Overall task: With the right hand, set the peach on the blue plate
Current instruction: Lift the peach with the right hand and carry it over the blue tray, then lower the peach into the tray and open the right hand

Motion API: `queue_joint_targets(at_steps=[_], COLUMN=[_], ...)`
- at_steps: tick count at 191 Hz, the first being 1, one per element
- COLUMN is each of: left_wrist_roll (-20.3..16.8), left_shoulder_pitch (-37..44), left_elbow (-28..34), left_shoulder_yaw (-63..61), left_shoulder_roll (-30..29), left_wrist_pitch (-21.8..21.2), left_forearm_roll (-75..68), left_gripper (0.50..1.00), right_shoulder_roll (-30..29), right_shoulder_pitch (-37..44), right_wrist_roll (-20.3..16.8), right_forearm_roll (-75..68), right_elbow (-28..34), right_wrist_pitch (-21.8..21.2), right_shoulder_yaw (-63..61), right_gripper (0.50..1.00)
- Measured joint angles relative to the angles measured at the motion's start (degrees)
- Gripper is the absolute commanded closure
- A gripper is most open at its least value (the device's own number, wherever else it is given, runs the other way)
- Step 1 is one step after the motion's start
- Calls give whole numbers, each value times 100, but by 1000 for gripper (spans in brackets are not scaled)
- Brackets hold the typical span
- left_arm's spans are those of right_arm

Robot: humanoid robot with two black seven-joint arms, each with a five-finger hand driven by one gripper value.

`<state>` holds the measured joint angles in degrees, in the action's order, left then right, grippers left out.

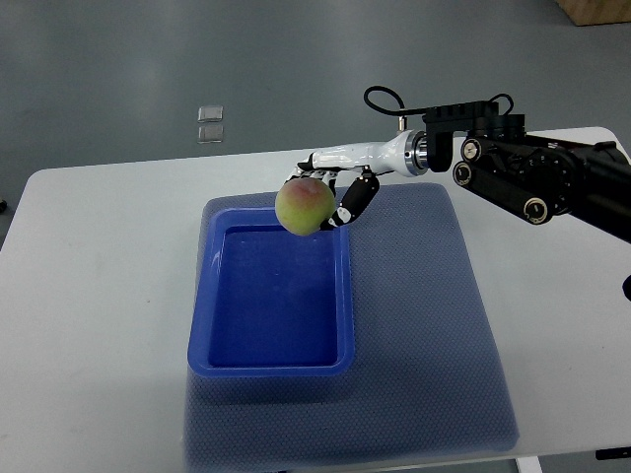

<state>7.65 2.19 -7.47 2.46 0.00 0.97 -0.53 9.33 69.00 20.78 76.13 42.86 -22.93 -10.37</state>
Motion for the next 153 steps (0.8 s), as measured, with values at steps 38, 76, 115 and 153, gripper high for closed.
queue_joint_targets(at_steps=[38, 76, 115, 153], left_wrist_roll=[0, 0, 0, 0], left_shoulder_pitch=[0, 2, 1, 1], left_elbow=[0, 0, 0, 0], left_shoulder_yaw=[0, 0, 0, 0], left_shoulder_roll=[0, 0, 0, 0], left_wrist_pitch=[0, 0, 0, 0], left_forearm_roll=[0, 0, 0, 0], left_gripper=[500, 500, 500, 500], right_shoulder_roll=[-481, -746, -791, -782], right_shoulder_pitch=[-36, -250, -362, -376], right_wrist_roll=[-20, -59, -73, -74], right_forearm_roll=[47, 52, 48, -2], right_elbow=[-45, -149, -155, -155], right_wrist_pitch=[41, 162, 469, 418], right_shoulder_yaw=[539, 786, 842, 843], right_gripper=[1000, 849, 646, 574])
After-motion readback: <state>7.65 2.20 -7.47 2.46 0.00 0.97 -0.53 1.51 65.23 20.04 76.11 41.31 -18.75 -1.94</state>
